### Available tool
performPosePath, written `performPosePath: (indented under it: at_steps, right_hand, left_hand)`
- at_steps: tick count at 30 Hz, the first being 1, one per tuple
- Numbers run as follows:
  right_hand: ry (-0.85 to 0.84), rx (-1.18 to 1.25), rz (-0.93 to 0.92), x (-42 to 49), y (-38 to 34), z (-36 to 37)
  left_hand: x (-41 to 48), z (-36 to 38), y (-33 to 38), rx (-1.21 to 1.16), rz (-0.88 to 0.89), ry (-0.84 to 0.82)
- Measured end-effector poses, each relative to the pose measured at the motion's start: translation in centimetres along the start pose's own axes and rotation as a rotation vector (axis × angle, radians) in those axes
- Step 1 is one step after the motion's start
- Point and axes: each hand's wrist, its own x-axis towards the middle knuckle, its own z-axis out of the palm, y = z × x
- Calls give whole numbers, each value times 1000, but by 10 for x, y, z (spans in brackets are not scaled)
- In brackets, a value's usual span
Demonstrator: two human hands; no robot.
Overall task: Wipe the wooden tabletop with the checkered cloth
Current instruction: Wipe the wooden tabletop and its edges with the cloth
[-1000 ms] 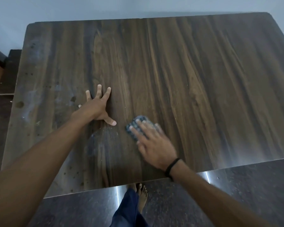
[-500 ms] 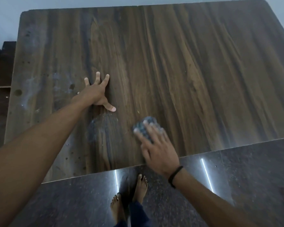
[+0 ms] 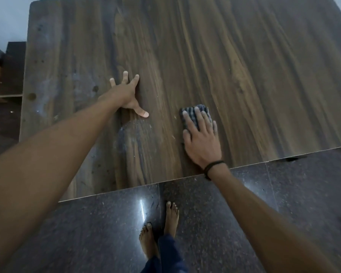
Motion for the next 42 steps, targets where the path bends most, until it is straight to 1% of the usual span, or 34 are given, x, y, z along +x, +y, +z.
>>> performPosePath:
  at_steps: [1, 2, 3, 4, 5, 6, 8, 9, 10, 11, 12, 13, 14, 15, 18, 19, 20, 22, 23, 24, 26, 27, 28, 30, 31, 32, 33, 35, 36, 37, 39, 40, 41, 42]
  right_hand:
    - [-12, -32, -62, -10, -13, 8]
    - [-41, -70, -230, -28, -21, 13]
    - [-97, -101, -427, -41, -16, 13]
    - [-123, -119, -569, -42, -2, 10]
    - [-137, -148, -616, -29, 11, 2]
    - [-105, -157, -542, -9, 21, -1]
    - [-14, -67, -152, 18, 14, -6]
    - [8, -30, -36, 14, -1, -1]
    - [-3, -62, -84, -3, -20, 9]
    - [-69, -92, -282, -31, -36, 19]
    - [-150, -111, -529, -58, -38, 22]
    - [-192, -131, -704, -68, -27, 20]
    - [-195, -146, -783, -58, -12, 12]
    - [-167, -172, -735, -38, 1, 8]
    - [-69, -75, -182, 3, 8, -2]
    - [-61, -84, -159, -2, -3, 3]
    - [-71, -110, -289, -14, -13, 9]
    - [-157, -141, -656, -24, -10, 11]
    - [-163, -150, -715, -5, -4, 4]
    - [-136, -157, -649, 22, 1, 2]
    - [-76, -100, -298, 63, -8, -5]
    - [-57, -77, -174, 66, -17, -2]
    - [-48, -81, -192, 59, -31, 4]
    - [-119, -134, -484, 36, -39, 15]
    - [-135, -145, -581, 39, -34, 13]
    - [-117, -149, -569, 56, -28, 8]
    - [-69, -146, -461, 77, -27, 6]
    - [-56, -93, -175, 98, -38, 2]
    - [-77, -94, -162, 94, -47, 5]
    - [-108, -104, -270, 83, -56, 9]
    - [-171, -127, -522, 73, -47, 9]
    - [-145, -143, -558, 87, -39, 4]
    - [-90, -163, -500, 110, -33, 1]
    - [-51, -155, -367, 130, -33, -1]
  left_hand:
    - [0, 0, -1, -2, -2, -10]
    - [-1, -2, -5, 5, -9, -28]
    - [-2, -5, -11, 17, -26, -48]
    - [-2, -8, -20, 23, -52, -54]
    - [-4, -9, -29, 15, -81, -47]
    - [-5, -10, -39, 2, -106, -43]
    - [-5, -9, -51, -22, -106, -47]
    - [-5, -6, -54, -35, -92, -37]
    - [-4, -4, -56, -46, -78, -21]
    - [-3, -3, -57, -53, -71, -14]
    - [-3, -2, -58, -61, -72, -11]
    - [-2, -1, -59, -68, -74, -10]
    - [-2, 0, -60, -77, -76, -11]
    - [-1, 0, -61, -88, -76, -12]
    - [2, 0, -62, -111, -67, -23]
    - [3, 1, -64, -115, -68, -21]
    - [3, 1, -65, -112, -70, -22]
    - [4, 2, -64, -85, -69, -35]
    - [4, 3, -64, -64, -67, -39]
    - [6, 1, -64, -40, -75, -45]
    - [14, -13, -62, 9, -94, -52]
    - [22, -23, -61, 14, -95, -37]
    - [30, -34, -59, 3, -99, -7]
    - [42, -54, -55, -37, -117, 16]
    - [46, -60, -52, -51, -119, 11]
    - [49, -64, -49, -59, -119, 6]
    - [51, -66, -46, -58, -113, 2]
    - [58, -66, -44, -50, -85, -3]
    - [61, -65, -45, -58, -74, 1]
    - [64, -64, -48, -73, -67, 6]
    - [65, -61, -52, -89, -57, 16]
    - [64, -59, -53, -90, -54, 24]
    - [63, -59, -53, -91, -51, 27]
    - [63, -59, -52, -95, -50, 22]
